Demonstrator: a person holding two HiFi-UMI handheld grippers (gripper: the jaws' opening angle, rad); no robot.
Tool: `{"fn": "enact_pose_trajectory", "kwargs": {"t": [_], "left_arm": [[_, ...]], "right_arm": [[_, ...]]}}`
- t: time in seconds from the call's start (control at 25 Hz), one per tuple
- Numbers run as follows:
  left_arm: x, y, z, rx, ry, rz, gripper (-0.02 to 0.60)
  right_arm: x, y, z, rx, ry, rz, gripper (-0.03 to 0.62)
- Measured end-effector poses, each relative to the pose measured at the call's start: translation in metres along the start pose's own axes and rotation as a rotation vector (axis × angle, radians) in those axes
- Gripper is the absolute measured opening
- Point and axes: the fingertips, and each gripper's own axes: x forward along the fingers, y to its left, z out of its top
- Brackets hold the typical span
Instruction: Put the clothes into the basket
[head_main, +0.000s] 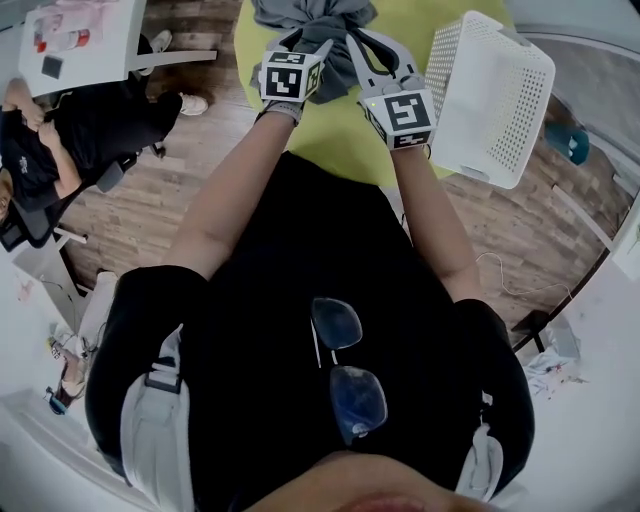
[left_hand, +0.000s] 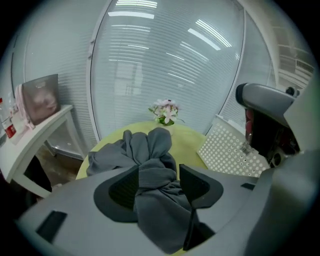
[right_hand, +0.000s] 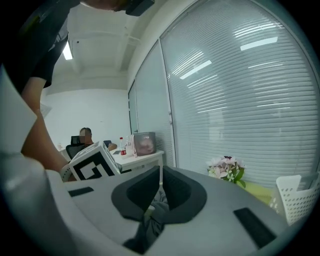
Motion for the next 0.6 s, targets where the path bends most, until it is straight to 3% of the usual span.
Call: {"fn": "enact_pose_trajectory", "kwargs": {"t": [0.2,0.36,0.6], "left_arm": [[0.031,0.018,-0.024,-0.085,0.143,0.025,0.350],[0.047,0.030,-0.027,-0.137,0.186,0.054,0.462],[0.075,0.035,-0.040,-0.203,0.249,0.045,0.511]], "right_arm": [[0.013,-0.007,-0.011,0.024,0.033,-0.007,0.035],[0.018,-0.012,-0.015,0.039,0.044,-0.012,0.035],[0.020,-0.025,-0.026,0.068,0.064,-0.040,0.035]]}}
